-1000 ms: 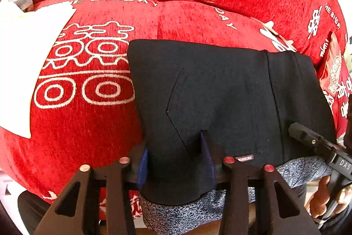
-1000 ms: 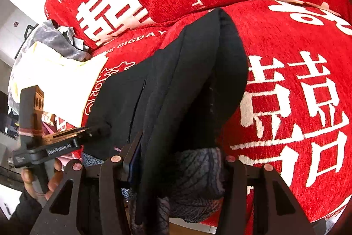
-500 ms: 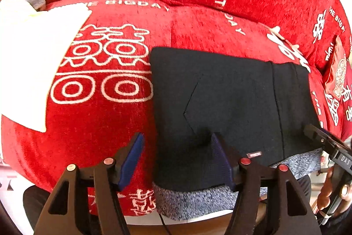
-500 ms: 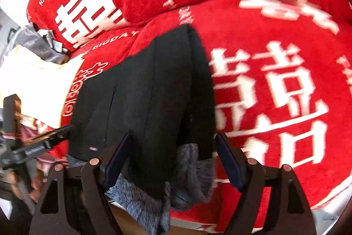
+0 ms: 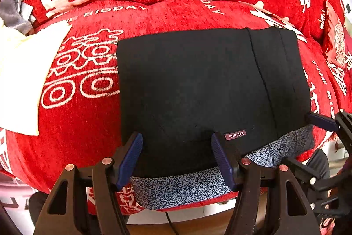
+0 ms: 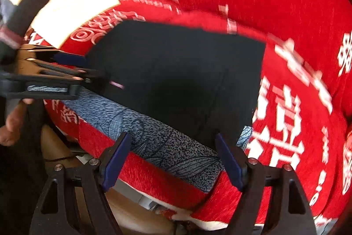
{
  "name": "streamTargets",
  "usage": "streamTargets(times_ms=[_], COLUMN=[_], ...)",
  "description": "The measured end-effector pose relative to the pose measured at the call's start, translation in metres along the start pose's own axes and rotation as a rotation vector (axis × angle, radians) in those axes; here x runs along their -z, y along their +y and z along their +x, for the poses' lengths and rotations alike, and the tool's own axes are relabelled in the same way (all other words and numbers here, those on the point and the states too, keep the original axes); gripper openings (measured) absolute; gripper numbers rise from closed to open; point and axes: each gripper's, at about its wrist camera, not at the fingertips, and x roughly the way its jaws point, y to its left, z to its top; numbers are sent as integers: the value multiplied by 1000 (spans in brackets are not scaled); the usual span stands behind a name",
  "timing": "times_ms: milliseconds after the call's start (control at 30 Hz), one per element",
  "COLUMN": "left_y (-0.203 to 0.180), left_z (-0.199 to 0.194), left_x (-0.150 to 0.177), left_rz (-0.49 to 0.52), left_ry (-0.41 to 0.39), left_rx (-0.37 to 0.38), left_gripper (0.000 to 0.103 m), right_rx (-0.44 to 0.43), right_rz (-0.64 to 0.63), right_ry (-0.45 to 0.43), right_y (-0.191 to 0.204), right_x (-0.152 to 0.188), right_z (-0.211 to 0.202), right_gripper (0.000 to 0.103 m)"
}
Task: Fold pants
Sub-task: 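Release the left gripper and pull both grippers back from the pants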
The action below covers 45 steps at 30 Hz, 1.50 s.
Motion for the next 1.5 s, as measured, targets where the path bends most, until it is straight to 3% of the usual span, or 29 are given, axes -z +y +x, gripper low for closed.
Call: streamTargets(times_ms=[100,200,267,300,500,567,633,867,967,1067,1133,1500], left_y=[6,15,17,18,20,19,19,26,29,30,28,21], left_z=[-9,-10,-2,6,52,56,58,48,52,54,51,29], left_x=[-14,-42,-61,-71,-96,-97,-98,-100,-96,-90,-85,-31], left_rz=[-25,-77,-90,-100,-112,-100,-90,-96,-118,-129,-118,-105], left_ry=[-25,-46,-41,-36,45,39,37,4,27,43,36,18], left_rx=[25,26,32,5,-63,-69,-70,-97,-86,-82,-89,-76], left_gripper=[65,66,92,92,92,95,95,95,95,95,95,95], right_rx=[-58,-32,-5,-5,-23,-47,-13,41,65,85,86,104], right_rz=[49,91,113,137,145,159,140,82,40,42,56,94], right_ry=[-39,-97,-124,-124,6,41,48,-28,-12,70,66,75], right_y=[-9,-27,-37,-46,-58,-61,-60,-41,-29,-23,-23,-11], right_x=[-15,-37,-57,-71,-112,-111,-110,-114,-119,-116,-112,-44], right_z=[-14,-21,-17,-10,51,68,76,49,54,71,67,30], right_gripper=[82,83,83,83,85,97,102,103,103,103,103,103])
